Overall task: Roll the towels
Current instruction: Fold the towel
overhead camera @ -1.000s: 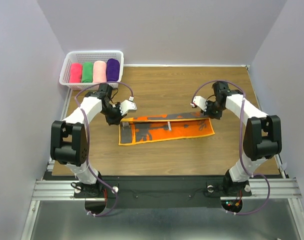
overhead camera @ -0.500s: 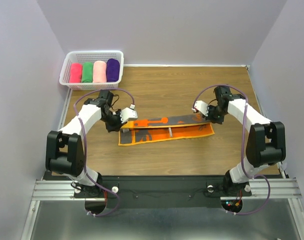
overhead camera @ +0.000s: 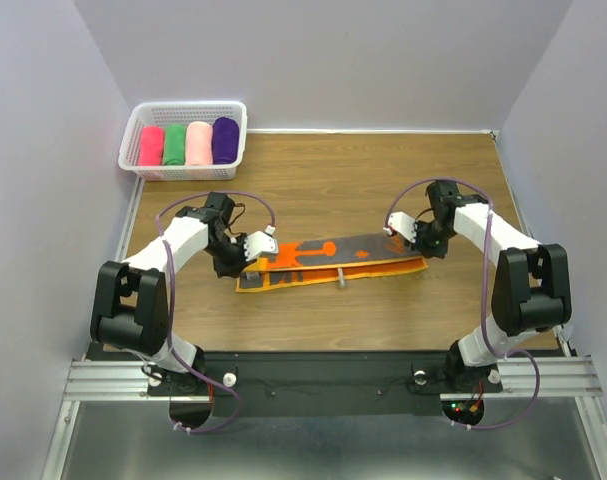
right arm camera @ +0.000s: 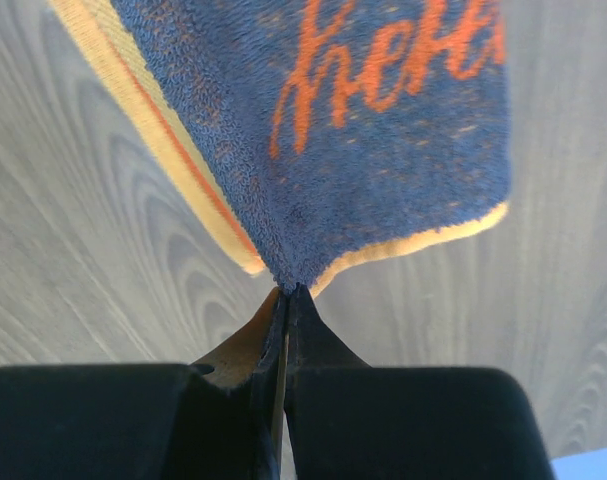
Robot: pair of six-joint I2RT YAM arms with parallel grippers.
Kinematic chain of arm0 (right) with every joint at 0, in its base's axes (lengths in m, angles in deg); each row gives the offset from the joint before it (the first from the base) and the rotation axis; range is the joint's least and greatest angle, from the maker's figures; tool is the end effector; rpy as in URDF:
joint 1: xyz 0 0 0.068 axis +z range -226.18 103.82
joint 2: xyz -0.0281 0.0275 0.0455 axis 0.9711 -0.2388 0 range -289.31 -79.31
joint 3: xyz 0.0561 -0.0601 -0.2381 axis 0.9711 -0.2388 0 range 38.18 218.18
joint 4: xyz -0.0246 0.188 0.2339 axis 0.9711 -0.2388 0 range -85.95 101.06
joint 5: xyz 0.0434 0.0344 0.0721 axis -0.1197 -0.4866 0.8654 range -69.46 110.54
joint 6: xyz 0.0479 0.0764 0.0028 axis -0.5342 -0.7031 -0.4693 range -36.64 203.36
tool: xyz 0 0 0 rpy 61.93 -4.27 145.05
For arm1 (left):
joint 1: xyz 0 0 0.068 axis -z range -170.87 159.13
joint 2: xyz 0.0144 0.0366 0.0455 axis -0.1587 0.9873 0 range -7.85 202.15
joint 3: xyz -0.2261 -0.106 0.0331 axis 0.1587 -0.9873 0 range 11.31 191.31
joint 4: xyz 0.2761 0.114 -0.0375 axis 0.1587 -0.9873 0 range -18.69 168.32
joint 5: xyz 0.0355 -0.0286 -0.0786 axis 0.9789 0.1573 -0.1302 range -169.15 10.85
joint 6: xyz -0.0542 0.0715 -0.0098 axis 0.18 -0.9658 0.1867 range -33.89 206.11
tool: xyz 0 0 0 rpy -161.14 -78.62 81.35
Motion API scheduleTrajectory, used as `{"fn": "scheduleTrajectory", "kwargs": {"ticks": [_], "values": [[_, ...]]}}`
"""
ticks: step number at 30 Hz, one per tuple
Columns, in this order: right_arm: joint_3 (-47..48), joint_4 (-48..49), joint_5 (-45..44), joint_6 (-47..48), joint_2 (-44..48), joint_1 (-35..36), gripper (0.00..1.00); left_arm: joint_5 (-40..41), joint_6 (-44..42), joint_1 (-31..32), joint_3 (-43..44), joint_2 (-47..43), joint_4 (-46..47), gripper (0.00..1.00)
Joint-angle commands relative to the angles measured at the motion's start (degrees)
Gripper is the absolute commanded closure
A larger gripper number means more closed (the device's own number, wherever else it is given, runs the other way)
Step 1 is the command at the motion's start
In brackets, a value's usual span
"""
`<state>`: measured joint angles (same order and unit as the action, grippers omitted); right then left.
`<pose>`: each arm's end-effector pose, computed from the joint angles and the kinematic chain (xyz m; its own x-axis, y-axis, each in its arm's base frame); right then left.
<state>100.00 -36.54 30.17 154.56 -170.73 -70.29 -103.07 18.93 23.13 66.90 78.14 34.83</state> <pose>0.3359 0.0481 0.1165 -0.1817 -0.9571 -0.2258 -0.9627 0.2199 -0.1574 0.3043 -0.1096 0.1199 -0.0571 0.8826 -0.4667 0.9873 0.1192 0.1046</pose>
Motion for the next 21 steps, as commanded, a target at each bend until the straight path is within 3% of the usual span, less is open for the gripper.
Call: {"fn": "scheduleTrajectory", "kwargs": {"ticks": [1,17,20,21], "values": [[-0.91,-1.27,-1.28,1.31,2.38,-0.70,0.99,1.69,-0.94,0.24,-1.19,-2.33,-1.87,1.00],[0.23,-1.01,-0.75,0.78,-1.31,-0.62,0.99,3.18,1.34,3.05,-3.47,-1.01,0.68,1.00],[0.49,-1.01,-0.40,0.52,-2.18,-0.70,0.96,3.62,1.61,3.66,-3.47,-0.04,1.65,0.95],[0.32,-1.10,-0.57,0.61,-2.19,-0.62,0.91,3.62,1.70,3.84,-3.39,0.22,1.56,0.86]]}}
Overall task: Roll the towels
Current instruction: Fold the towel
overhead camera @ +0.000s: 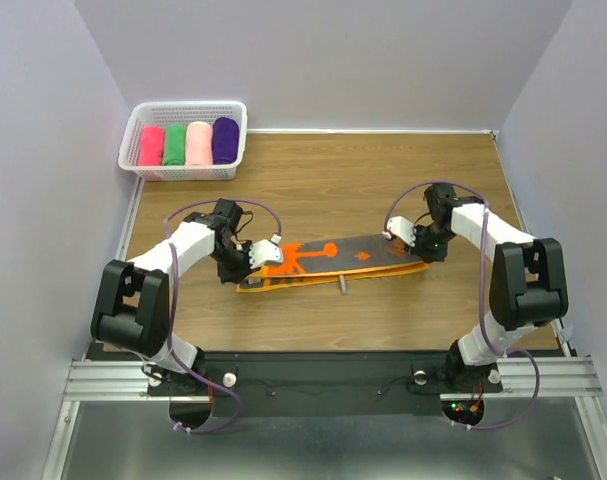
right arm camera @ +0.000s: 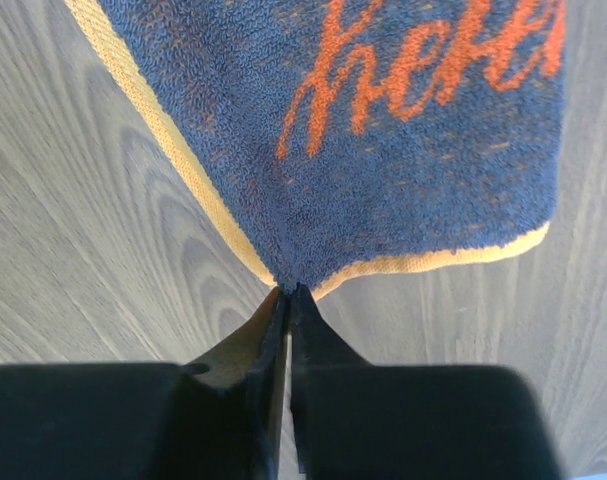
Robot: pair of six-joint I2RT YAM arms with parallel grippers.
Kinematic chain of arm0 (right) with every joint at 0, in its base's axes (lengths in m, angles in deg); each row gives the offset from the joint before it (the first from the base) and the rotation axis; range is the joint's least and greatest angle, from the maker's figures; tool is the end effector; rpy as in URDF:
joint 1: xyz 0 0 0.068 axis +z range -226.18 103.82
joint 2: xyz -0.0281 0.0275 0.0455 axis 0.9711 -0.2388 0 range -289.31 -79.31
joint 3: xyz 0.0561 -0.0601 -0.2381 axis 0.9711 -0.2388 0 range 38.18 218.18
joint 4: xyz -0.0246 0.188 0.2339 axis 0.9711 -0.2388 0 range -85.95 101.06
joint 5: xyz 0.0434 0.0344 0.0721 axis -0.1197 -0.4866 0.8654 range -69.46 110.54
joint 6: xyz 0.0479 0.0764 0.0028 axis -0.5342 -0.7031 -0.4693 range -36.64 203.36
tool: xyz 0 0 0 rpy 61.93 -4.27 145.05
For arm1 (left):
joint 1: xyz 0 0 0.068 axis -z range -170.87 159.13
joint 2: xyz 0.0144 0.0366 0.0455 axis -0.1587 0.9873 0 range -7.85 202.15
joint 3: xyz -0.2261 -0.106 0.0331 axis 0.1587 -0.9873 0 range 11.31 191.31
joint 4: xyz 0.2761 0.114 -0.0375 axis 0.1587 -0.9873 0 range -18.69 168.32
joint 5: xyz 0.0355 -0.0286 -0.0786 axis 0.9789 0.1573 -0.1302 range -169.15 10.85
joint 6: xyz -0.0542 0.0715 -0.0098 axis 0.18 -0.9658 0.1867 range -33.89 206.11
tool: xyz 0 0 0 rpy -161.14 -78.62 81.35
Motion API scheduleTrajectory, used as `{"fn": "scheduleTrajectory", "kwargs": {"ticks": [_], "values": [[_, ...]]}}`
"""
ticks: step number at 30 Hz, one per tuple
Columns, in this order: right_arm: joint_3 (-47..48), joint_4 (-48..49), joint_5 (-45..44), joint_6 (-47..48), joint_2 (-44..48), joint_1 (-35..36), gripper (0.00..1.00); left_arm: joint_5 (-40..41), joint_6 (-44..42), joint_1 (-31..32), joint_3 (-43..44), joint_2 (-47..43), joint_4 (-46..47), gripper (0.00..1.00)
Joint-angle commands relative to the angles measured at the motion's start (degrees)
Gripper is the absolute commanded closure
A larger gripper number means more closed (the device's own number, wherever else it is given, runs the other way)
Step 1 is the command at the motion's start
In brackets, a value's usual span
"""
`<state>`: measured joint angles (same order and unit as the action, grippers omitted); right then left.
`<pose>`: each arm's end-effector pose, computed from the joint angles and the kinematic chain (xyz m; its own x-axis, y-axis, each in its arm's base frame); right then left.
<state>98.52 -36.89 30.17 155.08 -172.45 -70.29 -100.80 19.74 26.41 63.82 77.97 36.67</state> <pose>0.3285 0.0474 0.0989 -0.1863 -0.9604 -0.2072 -0.9724 0.2104 -0.1010 0.2906 -0.1216 0.1039 -0.0330 0.9020 -0.4305 0.9921 0.0815 0.0948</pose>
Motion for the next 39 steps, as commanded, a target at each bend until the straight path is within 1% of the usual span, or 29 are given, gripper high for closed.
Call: {"fn": "scheduleTrajectory", "kwargs": {"ticks": [1,2,3,5,6,7,8,11,12,15,16,17,18,19,20,22,23,24,25,27,28,30,31,32,34,35,38,39], "values": [[1.54,-0.75,-0.58,0.17,-0.29,-0.53,0.84,1.35,0.89,0.74,-0.22,0.40,-0.19,0.78],[0.93,-0.75,-0.49,0.26,-0.02,-0.70,0.65,1.26,0.98,1.09,-0.13,0.40,-0.27,0.66],[0.66,-0.75,-0.40,0.26,0.41,-0.62,0.56,1.26,0.80,1.35,0.05,0.31,-0.45,0.63],[0.31,-1.10,0.30,0.35,2.26,-0.62,0.44,0.21,1.06,1.62,1.18,-0.04,-1.68,0.56],[0.31,-1.27,0.74,0.26,3.05,-0.62,0.42,-0.32,1.07,1.62,1.71,-0.30,-2.20,0.55],[1.27,-2.15,1.70,-0.44,3.75,-0.70,0.41,-0.76,0.72,1.62,2.15,-0.56,-3.95,0.49],[1.97,-2.68,2.23,-1.05,4.63,-0.70,0.41,-1.11,0.71,1.62,2.68,-0.83,-4.75,0.48],[7.15,-5.49,4.34,-2.90,4.47,-0.70,0.42,-2.70,1.42,1.44,4.96,-1.97,-7.30,0.46],[8.64,-5.84,5.04,-3.78,4.03,-0.70,0.44,-3.57,1.68,1.36,6.45,-2.23,-7.83,0.46],[15.67,-8.21,9.08,-7.38,-0.53,-0.79,0.48,-5.24,2.73,0.83,9.88,-2.59,-9.32,0.46],[19.34,-9.00,11.18,-9.48,-1.94,-0.79,0.50,-5.77,4.39,0.57,10.67,-2.15,-9.59,0.46],[20.69,-9.36,11.98,-10.19,-3.43,-0.71,0.52,-6.12,5.71,0.56,11.20,-1.89,-9.07,0.46],[22.44,-9.71,12.78,-10.98,-6.84,-0.70,0.58,-6.91,7.03,0.56,11.64,-1.54,-8.46,0.47],[23.76,-9.71,13.65,-13.08,-8.36,-0.70,0.61,-7.26,9.04,0.56,11.56,-0.66,-6.19,0.47],[26.12,-9.80,13.84,-14.06,-10.28,-0.70,0.66,-7.35,12.81,0.56,10.95,-0.13,-4.69,0.48],[27.29,-9.63,14.01,-15.29,-13.98,-0.71,0.72,-6.74,16.96,0.56,10.42,1.27,0.40,0.51],[27.55,-9.45,14.19,-15.56,-14.95,-0.70,0.73,-6.65,18.45,0.56,10.33,1.80,1.82,0.53],[27.82,-9.45,14.36,-16.00,-15.66,-0.70,0.76,-7.17,19.77,0.56,10.33,2.41,2.62,0.54],[27.73,-9.54,14.63,-16.52,-16.54,-0.79,0.76,-7.44,22.05,0.65,10.33,3.12,4.10,0.54],[27.21,-8.84,14.02,-17.40,-19.34,-0.71,0.77,-8.14,25.13,1.26,10.94,7.41,4.73,0.57],[27.03,-8.66,13.58,-17.49,-20.05,-0.70,0.79,-7.97,26.10,1.53,11.29,8.65,4.82,0.58],[26.15,-8.57,12.96,-17.67,-21.02,-0.70,0.79,-7.53,27.43,1.97,11.38,10.85,5.35,0.59],[25.45,-8.48,12.79,-17.32,-21.29,-0.70,0.80,-6.83,28.56,2.32,11.30,11.64,7.26,0.59],[23.53,-7.96,12.61,-17.41,-21.12,-0.79,0.81,-4.57,31.27,2.41,11.12,13.13,8.76,0.60],[21.76,-7.95,12.52,-17.49,-20.94,-0.70,0.82,-3.23,33.49,2.50,11.91,14.89,11.31,0.60],[19.32,-8.04,12.61,-17.50,-20.68,-0.70,0.82,-2.79,35.32,2.50,12.52,16.38,12.20,0.60],[13.17,-8.39,13.31,-17.23,-17.87,-0.70,0.82,0.55,37.53,2.41,16.47,19.90,15.27,0.61],[11.49,-8.74,13.49,-17.06,-16.30,-0.62,0.82,1.51,37.89,2.41,19.88,21.13,16.59,0.61]]}}
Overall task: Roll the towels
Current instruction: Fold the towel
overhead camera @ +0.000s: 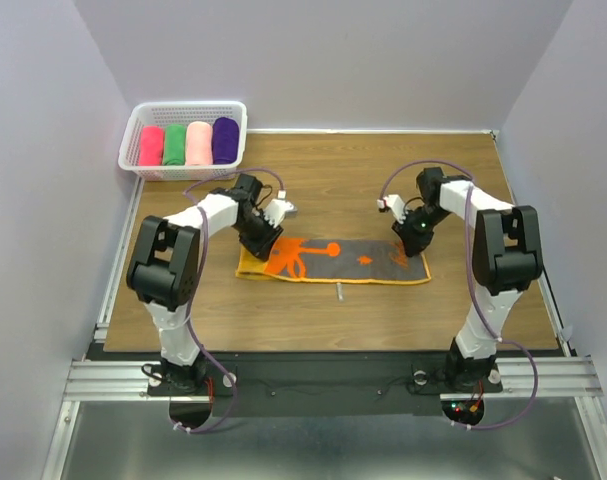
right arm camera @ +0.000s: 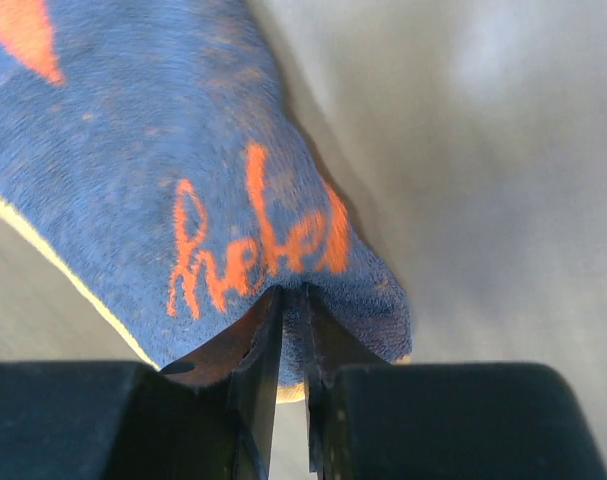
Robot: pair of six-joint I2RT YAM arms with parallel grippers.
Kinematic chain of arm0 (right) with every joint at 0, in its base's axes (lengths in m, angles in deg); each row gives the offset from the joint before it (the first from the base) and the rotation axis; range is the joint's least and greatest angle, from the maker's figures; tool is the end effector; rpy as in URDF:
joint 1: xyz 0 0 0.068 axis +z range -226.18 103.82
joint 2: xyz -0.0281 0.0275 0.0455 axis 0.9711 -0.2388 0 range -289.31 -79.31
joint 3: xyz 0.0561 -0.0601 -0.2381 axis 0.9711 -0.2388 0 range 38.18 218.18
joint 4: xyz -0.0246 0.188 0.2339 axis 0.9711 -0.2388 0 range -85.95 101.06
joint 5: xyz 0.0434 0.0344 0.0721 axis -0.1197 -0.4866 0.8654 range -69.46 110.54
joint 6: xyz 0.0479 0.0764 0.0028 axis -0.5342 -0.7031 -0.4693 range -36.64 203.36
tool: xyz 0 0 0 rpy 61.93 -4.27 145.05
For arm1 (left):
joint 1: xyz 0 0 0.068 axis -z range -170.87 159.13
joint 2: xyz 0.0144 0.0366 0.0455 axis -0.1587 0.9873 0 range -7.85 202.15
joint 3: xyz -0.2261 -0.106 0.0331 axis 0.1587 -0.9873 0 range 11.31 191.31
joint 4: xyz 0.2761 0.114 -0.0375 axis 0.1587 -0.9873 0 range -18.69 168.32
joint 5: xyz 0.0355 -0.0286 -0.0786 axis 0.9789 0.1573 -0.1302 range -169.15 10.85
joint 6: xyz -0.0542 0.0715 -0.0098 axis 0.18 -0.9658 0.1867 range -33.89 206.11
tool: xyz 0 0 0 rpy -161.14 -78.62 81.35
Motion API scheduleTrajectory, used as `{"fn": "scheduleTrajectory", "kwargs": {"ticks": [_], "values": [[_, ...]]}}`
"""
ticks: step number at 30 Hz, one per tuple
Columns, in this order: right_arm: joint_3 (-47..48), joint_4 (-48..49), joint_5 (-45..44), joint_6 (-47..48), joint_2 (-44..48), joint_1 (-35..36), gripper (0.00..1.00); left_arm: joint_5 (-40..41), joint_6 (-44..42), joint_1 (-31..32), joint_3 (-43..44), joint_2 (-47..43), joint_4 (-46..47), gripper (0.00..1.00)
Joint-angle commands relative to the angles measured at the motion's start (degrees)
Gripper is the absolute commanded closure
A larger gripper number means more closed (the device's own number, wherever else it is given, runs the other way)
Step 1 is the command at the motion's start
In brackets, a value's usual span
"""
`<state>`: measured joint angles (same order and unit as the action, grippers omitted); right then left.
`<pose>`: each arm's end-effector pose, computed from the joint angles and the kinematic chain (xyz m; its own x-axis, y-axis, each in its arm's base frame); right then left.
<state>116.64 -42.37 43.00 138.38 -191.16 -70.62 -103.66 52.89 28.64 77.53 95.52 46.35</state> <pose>0.3862 0.0685 0.0823 -0.4789 -0.8075 -0.3444 -0.8778 0.4468 0.1730 0.3596 -0.1630 0.0861 -0.4940 0.7038 -0.5106 0.8533 0.5052 -0.1291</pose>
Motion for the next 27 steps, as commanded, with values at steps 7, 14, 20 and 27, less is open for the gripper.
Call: {"fn": "scheduleTrajectory", "kwargs": {"ticks": [7,14,20,27], "values": [[-13.76,-11.42,7.58,-2.02,7.17,5.94,0.79,7.11,7.01,-0.08,32.89,22.62,8.24,0.53],[-9.92,-9.41,22.33,-12.64,4.10,18.16,0.71,0.79,12.37,-1.22,56.30,28.74,3.67,0.48],[0.02,-13.98,26.93,-14.68,5.76,18.17,0.59,-0.80,14.41,-3.25,42.53,13.63,6.47,0.46],[1.97,-7.40,17.83,-18.64,5.60,17.99,0.63,-3.43,15.54,-3.16,15.03,-3.87,15.00,0.46]]}}
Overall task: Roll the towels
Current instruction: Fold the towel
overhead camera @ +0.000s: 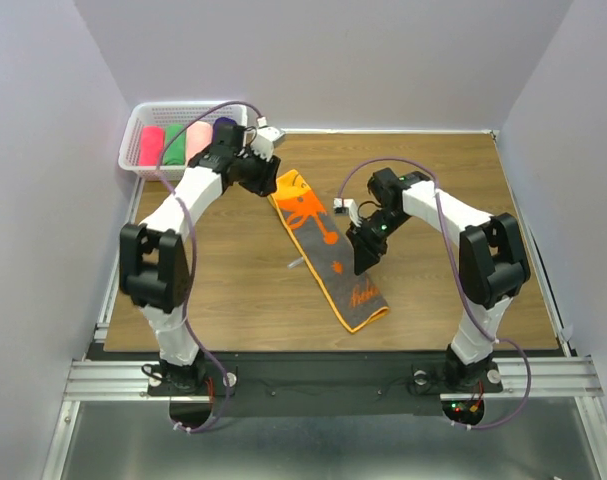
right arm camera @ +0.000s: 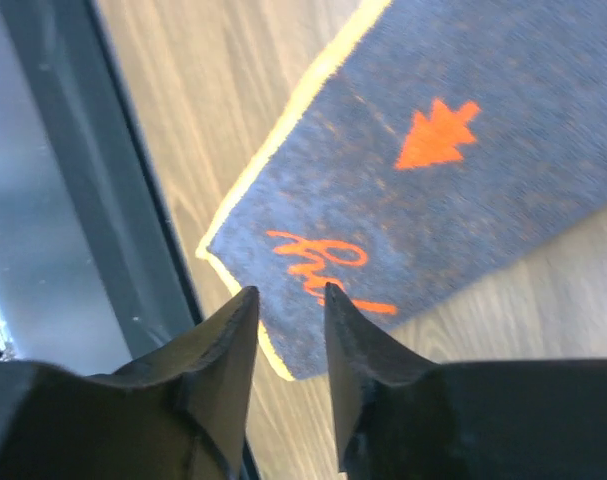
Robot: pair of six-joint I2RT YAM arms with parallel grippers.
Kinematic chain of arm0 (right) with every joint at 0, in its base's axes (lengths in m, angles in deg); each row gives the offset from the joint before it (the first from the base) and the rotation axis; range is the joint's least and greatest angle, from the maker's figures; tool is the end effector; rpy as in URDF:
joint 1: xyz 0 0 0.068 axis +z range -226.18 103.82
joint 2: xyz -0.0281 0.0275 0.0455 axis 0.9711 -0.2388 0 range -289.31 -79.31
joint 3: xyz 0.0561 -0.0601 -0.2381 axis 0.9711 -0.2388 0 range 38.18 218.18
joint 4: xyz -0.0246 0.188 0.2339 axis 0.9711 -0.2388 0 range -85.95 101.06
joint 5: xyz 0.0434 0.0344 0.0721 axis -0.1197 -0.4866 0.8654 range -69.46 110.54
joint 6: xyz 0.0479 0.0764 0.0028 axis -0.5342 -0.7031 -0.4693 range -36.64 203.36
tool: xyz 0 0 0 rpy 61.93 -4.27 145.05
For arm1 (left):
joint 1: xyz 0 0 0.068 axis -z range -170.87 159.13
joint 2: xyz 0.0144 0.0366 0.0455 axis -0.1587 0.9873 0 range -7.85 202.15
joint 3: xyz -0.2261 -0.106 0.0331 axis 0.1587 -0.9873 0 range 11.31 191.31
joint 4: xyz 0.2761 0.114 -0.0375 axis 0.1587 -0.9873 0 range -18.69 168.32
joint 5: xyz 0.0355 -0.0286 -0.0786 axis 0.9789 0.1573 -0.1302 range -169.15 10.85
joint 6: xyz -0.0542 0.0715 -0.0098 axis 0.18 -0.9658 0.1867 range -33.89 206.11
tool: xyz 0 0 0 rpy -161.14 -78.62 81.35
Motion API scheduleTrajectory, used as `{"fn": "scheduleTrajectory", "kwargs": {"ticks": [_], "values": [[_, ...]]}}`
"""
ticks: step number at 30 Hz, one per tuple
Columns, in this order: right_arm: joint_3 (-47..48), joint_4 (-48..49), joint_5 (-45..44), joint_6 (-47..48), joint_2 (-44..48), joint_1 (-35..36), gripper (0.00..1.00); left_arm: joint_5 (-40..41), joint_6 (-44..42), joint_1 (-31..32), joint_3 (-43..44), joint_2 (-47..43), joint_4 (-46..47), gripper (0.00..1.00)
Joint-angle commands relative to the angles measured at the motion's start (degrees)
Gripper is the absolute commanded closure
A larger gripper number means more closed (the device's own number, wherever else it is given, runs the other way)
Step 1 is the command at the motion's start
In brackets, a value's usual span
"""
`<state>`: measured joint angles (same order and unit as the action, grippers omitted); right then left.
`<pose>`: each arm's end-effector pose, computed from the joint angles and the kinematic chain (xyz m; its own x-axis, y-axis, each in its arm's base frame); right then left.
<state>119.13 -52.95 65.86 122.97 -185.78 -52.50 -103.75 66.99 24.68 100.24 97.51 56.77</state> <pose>0.3200 0.2028 0.1457 -0.5219 -0.7185 -0.4597 -0.8057 0.2381 0.5424 0.4654 -0.1644 0.2329 -0.3768 0.4139 -0.8287 0.7232 0.6905 0.0161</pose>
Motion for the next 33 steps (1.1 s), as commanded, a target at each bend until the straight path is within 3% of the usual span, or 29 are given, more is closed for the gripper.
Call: {"fn": "scheduleTrajectory", "kwargs": {"ticks": [1,6,13,20,24,27,30,33], "values": [[-1.05,3.71,-6.11,-3.23,-0.22,-0.13,0.64,-3.70,1.53,0.80,-9.37,-7.09,5.53,0.46],[-6.58,6.79,-10.69,-3.40,-1.54,-0.04,0.71,-3.79,4.17,0.62,-15.88,-12.64,8.97,0.46],[-13.10,8.20,-7.88,-5.69,-4.09,2.33,0.74,-2.83,11.28,0.62,-14.48,-7.02,8.09,0.56],[-12.13,10.83,5.00,-11.31,-7.86,7.34,0.73,-0.27,14.98,0.80,-11.50,2.11,9.50,0.61],[-10.20,15.66,12.48,-16.58,-9.27,8.49,0.67,-4.20,15.25,0.97,-7.46,8.53,9.67,0.62],[-7.83,17.42,15.14,-17.99,-8.32,8.49,0.57,-5.89,15.33,1.67,-2.89,13.63,9.94,0.62],[-6.07,18.65,13.48,-18.70,-4.90,8.40,0.48,-8.44,15.16,2.81,3.17,18.99,9.68,0.62],[-4.31,19.18,12.51,-18.87,-1.99,6.82,0.48,-9.32,15.68,3.87,12.82,24.35,8.53,0.62]]}}
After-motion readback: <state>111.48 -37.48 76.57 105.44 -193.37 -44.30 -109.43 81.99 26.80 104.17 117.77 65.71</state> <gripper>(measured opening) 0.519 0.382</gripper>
